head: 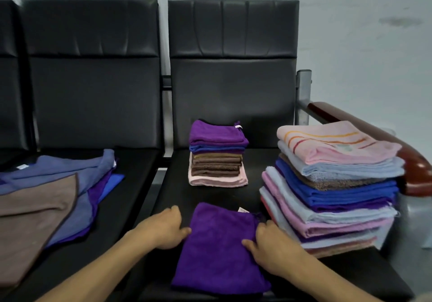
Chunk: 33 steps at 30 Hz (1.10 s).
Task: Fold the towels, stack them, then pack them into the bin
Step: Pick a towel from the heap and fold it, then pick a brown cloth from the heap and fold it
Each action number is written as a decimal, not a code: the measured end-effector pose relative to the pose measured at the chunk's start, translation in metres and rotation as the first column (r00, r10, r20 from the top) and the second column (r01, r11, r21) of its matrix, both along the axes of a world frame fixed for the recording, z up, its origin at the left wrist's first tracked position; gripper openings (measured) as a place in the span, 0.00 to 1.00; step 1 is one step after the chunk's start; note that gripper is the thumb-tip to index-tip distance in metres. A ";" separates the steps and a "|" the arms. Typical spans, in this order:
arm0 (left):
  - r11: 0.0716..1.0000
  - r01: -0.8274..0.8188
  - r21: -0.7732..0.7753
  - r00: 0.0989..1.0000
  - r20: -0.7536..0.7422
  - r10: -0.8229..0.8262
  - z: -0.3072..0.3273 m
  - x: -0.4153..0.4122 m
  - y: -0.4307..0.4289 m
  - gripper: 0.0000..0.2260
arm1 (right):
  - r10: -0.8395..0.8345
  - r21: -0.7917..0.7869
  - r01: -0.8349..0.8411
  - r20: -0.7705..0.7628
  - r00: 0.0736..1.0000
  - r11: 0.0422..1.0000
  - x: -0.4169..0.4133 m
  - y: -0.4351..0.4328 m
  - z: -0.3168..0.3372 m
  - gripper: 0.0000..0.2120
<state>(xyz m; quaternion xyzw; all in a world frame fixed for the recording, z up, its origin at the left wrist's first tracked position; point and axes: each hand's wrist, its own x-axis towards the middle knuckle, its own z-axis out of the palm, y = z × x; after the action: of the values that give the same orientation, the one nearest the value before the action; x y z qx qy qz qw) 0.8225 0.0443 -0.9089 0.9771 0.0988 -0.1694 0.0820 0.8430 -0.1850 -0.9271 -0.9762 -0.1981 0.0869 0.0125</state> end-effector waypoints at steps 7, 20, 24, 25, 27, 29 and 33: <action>0.976 -0.026 -0.216 0.999 0.040 0.035 -0.004 -0.002 0.005 0.05 | -0.077 0.273 0.135 -0.214 0.974 0.953 0.022 0.014 -0.015 0.15; 0.678 0.070 -0.732 0.713 0.512 0.479 0.045 0.053 0.014 0.02 | -0.227 0.873 0.045 0.076 0.971 0.486 0.085 0.039 0.071 0.10; 0.750 0.096 -0.654 0.628 0.625 0.464 0.076 0.114 0.017 0.02 | -0.281 0.893 0.064 0.072 0.957 0.446 0.145 0.063 0.108 0.11; 0.764 0.097 -0.638 0.615 0.642 0.458 0.083 0.132 0.018 0.03 | -0.295 0.900 0.082 0.054 0.954 0.429 0.164 0.069 0.113 0.11; 0.789 0.075 -0.610 0.587 0.667 0.460 0.092 0.163 0.019 0.03 | -0.315 0.905 0.124 0.011 0.949 0.406 0.195 0.078 0.119 0.12; 0.796 0.054 -0.603 0.588 0.664 0.463 0.095 0.191 0.022 0.03 | -0.330 0.904 0.161 -0.023 0.944 0.395 0.222 0.084 0.118 0.13; 0.790 -0.058 -0.611 0.658 0.572 0.490 0.079 0.233 0.029 0.09 | -0.346 0.824 0.286 -0.117 0.931 0.490 0.263 0.092 0.099 0.24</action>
<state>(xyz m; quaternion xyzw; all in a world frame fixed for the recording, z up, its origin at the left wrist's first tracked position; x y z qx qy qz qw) 1.0557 0.0735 -0.8299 0.8715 0.1610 0.2117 0.4120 1.1056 -0.0925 -0.8278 -0.8751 -0.0336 -0.0518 0.4800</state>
